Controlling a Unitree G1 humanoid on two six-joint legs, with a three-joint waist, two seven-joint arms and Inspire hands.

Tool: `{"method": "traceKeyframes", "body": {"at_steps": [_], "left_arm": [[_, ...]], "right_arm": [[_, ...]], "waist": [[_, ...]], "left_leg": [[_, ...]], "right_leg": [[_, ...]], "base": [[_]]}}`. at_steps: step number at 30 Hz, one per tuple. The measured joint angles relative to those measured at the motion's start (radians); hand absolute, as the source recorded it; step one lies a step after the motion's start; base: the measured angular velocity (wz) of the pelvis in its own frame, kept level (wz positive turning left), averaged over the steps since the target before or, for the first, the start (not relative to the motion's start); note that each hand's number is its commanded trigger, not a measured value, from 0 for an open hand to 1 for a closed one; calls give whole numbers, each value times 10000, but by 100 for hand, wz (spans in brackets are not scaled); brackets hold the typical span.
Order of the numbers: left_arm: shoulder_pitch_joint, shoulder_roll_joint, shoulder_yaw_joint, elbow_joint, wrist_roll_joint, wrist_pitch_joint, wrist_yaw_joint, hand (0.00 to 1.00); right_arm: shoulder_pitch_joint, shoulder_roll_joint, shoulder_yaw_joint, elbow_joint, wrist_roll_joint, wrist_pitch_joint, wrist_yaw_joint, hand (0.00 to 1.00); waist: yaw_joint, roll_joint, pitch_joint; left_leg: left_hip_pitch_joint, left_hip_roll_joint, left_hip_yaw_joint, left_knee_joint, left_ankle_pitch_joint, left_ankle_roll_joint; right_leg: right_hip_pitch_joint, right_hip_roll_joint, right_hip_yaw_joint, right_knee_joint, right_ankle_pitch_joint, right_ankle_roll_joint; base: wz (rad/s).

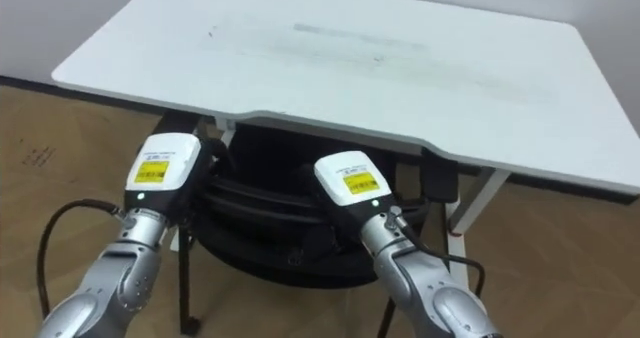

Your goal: Push chair

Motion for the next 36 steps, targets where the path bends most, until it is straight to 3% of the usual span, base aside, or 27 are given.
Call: {"method": "traceKeyframes", "body": {"at_steps": [4, 8, 11, 16, 19, 21, 22, 24, 25, 27, 28, 30, 32, 33, 36], "left_arm": [[16, -227, 54, -101, -407, 147, -12, 0], [49, -120, 91, -311, -1290, 110, -25, 0], [49, -96, 243, -442, -1733, 63, -97, 0], [55, -93, 1426, -865, -2341, 29, -241, 0], [59, 175, 2188, -1036, -2513, 16, -183, 0], [59, 334, 2694, -1072, -2521, -20, -11, 0], [59, 341, 2870, -1070, -2514, -30, -2, 0], [260, 413, 3857, -1071, -2666, -290, 38, 0], [346, 457, 3998, -1071, -2765, -344, 167, 0], [453, 558, 5184, -1699, -3759, -714, 1502, 0], [469, 647, 5568, -2000, -4176, -908, 1947, 0], [873, 1375, 6995, -3154, -5397, -1755, 3575, 0], [1333, 1715, 7885, -3391, -6062, -2275, 4444, 0], [1710, 1750, 8512, -3360, -6564, -2394, 4836, 0], [2683, 1694, 9371, -2706, -7872, -2327, 5570, 0]], "right_arm": [[74, 15, -326, -106, 583, -59, 192, 0], [186, 39, -874, -305, 2169, -274, 286, 0], [301, 32, -1193, -450, 2347, -572, 286, 0], [662, -275, -1974, -1243, 3153, -914, 374, 0], [633, -396, -3643, -2334, 4032, -908, -71, 0], [626, -619, -5450, -2965, 4724, -936, -1067, 0], [632, -701, -5801, -3115, 4820, -936, -1318, 0], [807, -1082, -7222, -3528, 5366, -1001, -2192, 0], [893, -1188, -7475, -3587, 5511, -1001, -2358, 0], [1161, -1522, -8792, -3671, 5941, -978, -3169, 0], [1206, -1614, -9003, -3740, 6061, -977, -3345, 0], [1626, -1901, -9722, -4488, 6995, -1004, -4003, 0], [2129, -2099, -10327, -4845, 7726, -1162, -4487, 0], [2383, -2216, -10777, -4841, 8163, -1218, -4713, 0], [2922, -2259, -11964, -4755, 9512, -1201, -5361, 0]], "waist": [[-29, 104, -22], [-235, 233, 7], [-393, 335, 21], [-531, 385, 26], [-795, 446, 39], [-968, 473, 48], [-975, 489, 59], [-994, 512, 74], [-1025, 512, 74], [-1045, 505, 70], [-1059, 496, 62], [-1304, 600, -1], [-1324, 676, -57], [-1319, 662, -46], [-1649, 684, -63]], "left_leg": [[112, -33, 213, -278, 131, 61], [83, -48, 280, -314, 160, 101], [59, -48, 340, -337, 158, 124], [100, -47, 615, -457, 213, 187], [89, 1, 766, -491, 212, 193], [145, 26, 853, -496, 202, 210], [174, 33, 923, -518, 197, 217], [269, 69, 1164, -634, 183, 233], [285, 73, 1213, -646, 182, 233], [218, 117, 1332, -636, 109, 220], [221, 128, 1437, -688, 109, 220], [362, 148, 1622, -892, 111, 219], [639, 119, 1828, -926, 113, 220], [822, 72, 1864, -941, 113, 220], [1081, -39, 1915, -928, 94, 244]], "right_leg": [[-4, -15, 190, -231, 200, 57], [4, 49, 282, -443, 430, 1], [0, 114, 354, -597, 536, 28], [-116, 168, 624, -599, 654, 6], [-97, 216, 748, -847, 833, 11], [-31, 341, 832, -1060, 937, 34], [-38, 363, 906, -1077, 947, 36], [-75, 458, 1146, -1118, 952, 43], [-89, 475, 1193, -1119, 951, 45], [-263, 551, 1363, -1112, 951, 43], [-324, 568, 1454, -1104, 951, 42], [-366, 580, 1608, -1079, 923, 46], [-312, 612, 1924, -932, 825, 71], [-259, 605, 2101, -808, 723, 97], [-152, 575, 2266, -605, 417, 223]], "base": [[-14], [-5], [-7], [-16], [-14], [-13], [-25], [-32], [-24], [-24], [-33], [-28], [-45], [-48], [-16]]}}
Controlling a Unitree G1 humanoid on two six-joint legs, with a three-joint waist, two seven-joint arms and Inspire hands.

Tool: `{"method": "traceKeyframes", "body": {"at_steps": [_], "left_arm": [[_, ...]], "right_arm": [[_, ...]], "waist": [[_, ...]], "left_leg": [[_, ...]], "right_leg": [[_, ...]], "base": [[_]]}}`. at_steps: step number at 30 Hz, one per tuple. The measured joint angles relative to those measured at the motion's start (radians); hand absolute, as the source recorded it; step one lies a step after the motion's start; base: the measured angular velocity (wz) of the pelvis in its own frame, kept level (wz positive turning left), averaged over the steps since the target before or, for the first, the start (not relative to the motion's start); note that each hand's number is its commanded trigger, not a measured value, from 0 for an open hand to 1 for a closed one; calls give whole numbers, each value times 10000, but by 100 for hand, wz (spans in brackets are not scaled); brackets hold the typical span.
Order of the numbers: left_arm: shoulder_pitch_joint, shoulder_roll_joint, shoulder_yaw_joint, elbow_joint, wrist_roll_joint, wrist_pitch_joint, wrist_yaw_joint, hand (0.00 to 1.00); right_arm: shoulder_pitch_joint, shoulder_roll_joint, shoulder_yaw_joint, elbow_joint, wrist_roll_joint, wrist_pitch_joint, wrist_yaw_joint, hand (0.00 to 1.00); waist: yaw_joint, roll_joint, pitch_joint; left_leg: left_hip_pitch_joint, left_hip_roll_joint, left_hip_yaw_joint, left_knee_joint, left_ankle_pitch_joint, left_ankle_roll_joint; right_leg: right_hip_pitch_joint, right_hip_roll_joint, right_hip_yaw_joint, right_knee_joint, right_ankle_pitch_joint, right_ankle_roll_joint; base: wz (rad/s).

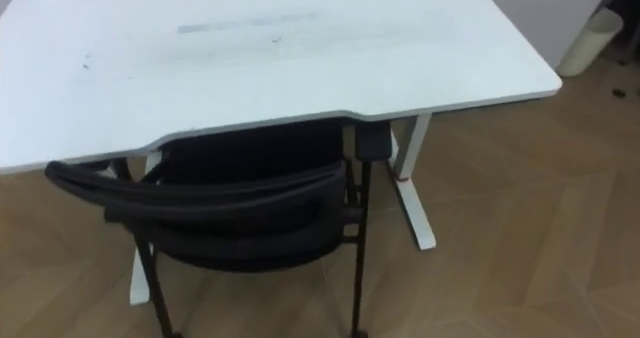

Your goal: Push chair

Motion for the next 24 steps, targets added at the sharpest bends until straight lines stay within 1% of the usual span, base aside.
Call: {"method": "traceKeyframes", "body": {"at_steps": [1, 2, 3, 4, 6, 7, 8, 9, 10, 11, 12, 13, 14, 15, 16, 17, 18, 19, 20, 21, 22, 23, 24], "left_arm": [[132, -28, 113, 146, -250, 30, 90, 0], [483, -112, 264, 182, -931, 91, 267, 0], [743, -196, 362, 195, -1616, 87, 453, 0], [831, -228, 376, 264, -2005, 71, 526, 0], [1034, -450, 348, 820, -3749, 82, 481, 0], [1095, -488, 338, 1018, -4200, 86, 454, 0], [1261, -599, 313, 1520, -4959, 90, 328, 0], [1462, -684, 148, 2287, -5771, 89, 91, 0], [1670, -795, -150, 3445, -6626, 137, -379, 0], [1782, -890, -350, 4044, -7053, 212, -659, 0], [2049, -1286, -628, 5199, -7930, 371, -1289, 0], [2146, -1506, -771, 5824, -8283, 465, -1597, 0], [2316, -1975, -951, 7162, -8745, 705, -2239, 0], [2444, -2412, -932, 8333, -8959, 972, -2852, 0], [2542, -2609, -925, 8847, -8964, 1072, -3157, 0], [2736, -2867, -893, 9798, -8961, 1230, -3781, 0], [2828, -2947, -730, 10700, -8949, 1339, -4399, 0], [2882, -2972, -688, 11037, -8926, 1375, -4661, 0], [2917, -3000, -694, 11618, -8830, 1390, -5190, 0], [2888, -3034, -819, 11897, -8520, 1516, -5600, 0], [2876, -3039, -964, 11944, -8368, 1619, -5748, 0], [2770, -3029, -1353, 11972, -8004, 1792, -6009, 0], [2537, -3002, -1968, 11975, -7588, 1974, -6236, 0]], "right_arm": [[88, 1, -244, 41, 375, 5, -97, 0], [267, 0, -741, 160, 1205, 22, -302, 0], [328, 1, -1069, 261, 1956, 108, -538, 0], [321, 1, -1192, 318, 2245, 132, -618, 0], [542, 15, -1527, 724, 3422, 167, -754, 0], [674, 17, -1549, 915, 3793, 187, -737, 0], [1046, 65, -1559, 1440, 4706, 221, -664, 0], [1518, 253, -1542, 2212, 5738, 218, -452, 0], [1958, 685, -1471, 3151, 6709, 248, -44, 0], [2170, 936, -1368, 3627, 7143, 270, 150, 0], [2506, 1493, -1107, 4760, 8006, 382, 633, 0], [2633, 1746, -904, 5417, 8306, 449, 886, 0], [2697, 2219, -536, 6987, 8602, 627, 1362, 0], [2729, 2750, -450, 8276, 8595, 842, 1806, 0], [2792, 3003, -420, 8850, 8593, 892, 2015, 0], [2869, 3380, -176, 9981, 8501, 954, 2414, 0], [2840, 3586, 65, 11281, 8307, 1162, 2928, 0], [2810, 3664, 245, 11804, 8111, 1296, 3155, 0], [2696, 3781, 573, 12751, 7705, 1502, 3581, 0], [2575, 3803, 1022, 13374, 7246, 1708, 3932, 0], [2516, 3806, 1323, 13626, 7029, 1764, 4061, 0], [2377, 3808, 1892, 13941, 6699, 1857, 4280, 0], [2139, 3808, 2462, 14132, 6318, 1976, 4391, 0]], "waist": [[-11, -6, 4], [-59, -43, 32], [-124, -121, 67], [-164, -146, 81], [-223, -110, 87], [-223, -137, 92], [-207, -192, 49], [-154, -175, 3], [-137, -202, -19], [-107, -198, -26], [-51, -168, -63], [-34, -135, -86], [-17, -80, -194], [-34, -69, -214], [-24, 0, -265], [-5, 85, -294], [-4, 113, -279], [-5, 117, -275], [-4, 115, -275], [-66, 132, -266], [-100, 127, -262], [-166, 126, -240], [-193, 138, -204]], "left_leg": [[13, -2, -5, 3, -25, 36], [3, 20, -14, 12, -93, 75], [-25, 29, -10, 9, -161, 82], [-38, 30, -12, 6, -213, 75], [-76, 54, -3, -25, -429, 93], [-117, 51, -3, -16, -455, 112], [-150, 36, -3, -13, -463, 127], [-153, 39, -21, 2, -485, 157], [-187, 50, -32, 5, -503, 171], [-197, 56, -24, 4, -512, 181], [-205, 80, -3, 10, -559, 202], [-206, 87, -3, 25, -592, 222], [-206, 93, 14, 43, -658, 257], [-149, 104, 5, 90, -747, 303], [-95, 108, 3, 94, -788, 321], [48, 89, -1, 89, -851, 366], [160, 53, -16, 70, -881, 407], [184, 33, -17, 74, -895, 431], [198, 24, -32, 90, -918, 474], [208, -12, -48, 106, -932, 503], [211, -63, -87, 112, -931, 518], [229, -109, -117, 113, -921, 551], [267, -128, -135, 112, -904, 592]], "right_leg": [[-28, 0, 33, 43, -35, 21], [-81, 2, 92, 61, -83, 95], [-184, 5, 105, 176, -115, 107], [-251, 9, 102, 272, -146, 106], [-396, 82, 115, 437, -174, 138], [-412, 77, 121, 427, -160, 155], [-424, 72, 147, 390, -104, 155], [-398, 79, 163, 328, -5, 74], [-346, 72, 119, 217, 56, 71], [-323, 66, 114, 171, 94, 73], [-261, 51, 122, 39, 176, 107], [-218, 61, 126, -33, 199, 131], [-163, 71, 145, -147, 225, 179], [-18, 70, 126, -239, 220, 231], [70, 75, 125, -288, 207, 264], [217, 67, 131, -291, 157, 339], [314, 80, 125, -262, 107, 396], [320, 59, 124, -214, 79, 420], [312, -3, 125, -133, 28, 475], [316, -53, 135, -99, 20, 509], [317, -82, 138, -80, 17, 533], [352, -132, 125, -74, 24, 576], [425, -165, 108, -133, 71, 620]], "base": [[-13], [-15], [-10], [-5], [-4], [-4], [-4], [0], [4], [0], [0], [-4], [0], [0], [6], [6], [5], [4], [0], [0], [5], [7], [5]]}}
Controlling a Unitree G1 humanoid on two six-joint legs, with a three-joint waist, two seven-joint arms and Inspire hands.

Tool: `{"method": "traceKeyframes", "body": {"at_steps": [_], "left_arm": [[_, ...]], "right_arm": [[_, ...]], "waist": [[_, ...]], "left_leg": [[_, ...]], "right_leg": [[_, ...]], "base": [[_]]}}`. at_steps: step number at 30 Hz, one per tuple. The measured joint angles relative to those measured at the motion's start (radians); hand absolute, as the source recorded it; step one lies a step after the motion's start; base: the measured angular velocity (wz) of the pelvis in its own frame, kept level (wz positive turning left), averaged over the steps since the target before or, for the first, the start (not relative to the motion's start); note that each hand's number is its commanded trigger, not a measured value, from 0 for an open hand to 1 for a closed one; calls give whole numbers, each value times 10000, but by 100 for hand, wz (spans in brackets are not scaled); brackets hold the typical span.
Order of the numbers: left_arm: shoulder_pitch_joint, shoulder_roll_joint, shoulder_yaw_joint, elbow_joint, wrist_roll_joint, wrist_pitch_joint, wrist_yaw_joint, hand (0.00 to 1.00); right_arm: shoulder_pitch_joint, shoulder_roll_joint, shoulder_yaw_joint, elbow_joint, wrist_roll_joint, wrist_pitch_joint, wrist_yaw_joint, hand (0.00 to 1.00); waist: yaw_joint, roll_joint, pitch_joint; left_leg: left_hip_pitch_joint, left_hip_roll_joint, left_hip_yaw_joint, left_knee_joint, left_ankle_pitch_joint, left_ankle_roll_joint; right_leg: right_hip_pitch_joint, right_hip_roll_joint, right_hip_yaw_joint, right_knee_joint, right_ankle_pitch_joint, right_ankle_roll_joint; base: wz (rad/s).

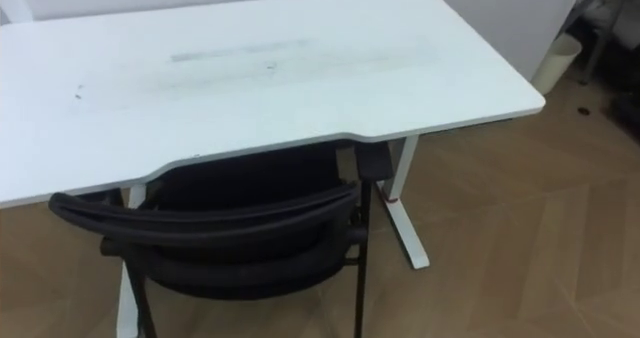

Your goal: Push chair

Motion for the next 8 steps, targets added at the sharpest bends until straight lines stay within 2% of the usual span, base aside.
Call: {"method": "traceKeyframes", "body": {"at_steps": [2, 3, 5, 6, 7, 8], "left_arm": [[-547, 32, -878, -4, 782, 285, -269, 0], [-1075, 63, -1414, -25, 1451, 494, -493, 0], [-1854, 107, -2279, -196, 2339, 706, -771, 0], [-2230, 111, -2721, -426, 2813, 723, -936, 0], [-2361, 111, -2957, -624, 3033, 720, -993, 0], [-2594, 107, -3371, -964, 3375, 713, -1111, 0]], "right_arm": [[-513, -5, 816, 46, -665, 259, 82, 0], [-946, -6, 1180, 51, -1051, 433, 217, 0], [-1476, -12, 1772, -44, -1151, 445, 352, 0], [-1749, -10, 2178, -272, -1106, 441, 457, 0], [-1904, -6, 2430, -488, -1116, 444, 507, 0], [-2046, -24, 2864, -833, -1171, 421, 652, 0]], "waist": [[-1, 10, 88], [-13, 10, 120], [-47, 21, 151], [-48, 33, 168], [-46, 37, 181], [-45, 60, 230]], "left_leg": [[39, -43, 40, -1, 9, 60], [40, -56, 55, 0, 10, 77], [17, -61, 49, -3, 15, 83], [9, -97, 39, -25, 19, 82], [6, -88, 35, -39, 22, 78], [-15, -65, 26, -52, 26, 71]], "right_leg": [[24, -20, 73, -13, 62, 35], [26, -23, 100, -41, 101, 39], [43, -12, 88, -123, 145, 40], [59, 20, 68, -192, 168, 29], [51, 35, 58, -199, 168, 27], [39, 66, 37, -213, 159, 14]], "base": [[-6], [-7], [0], [0], [0], [0]]}}
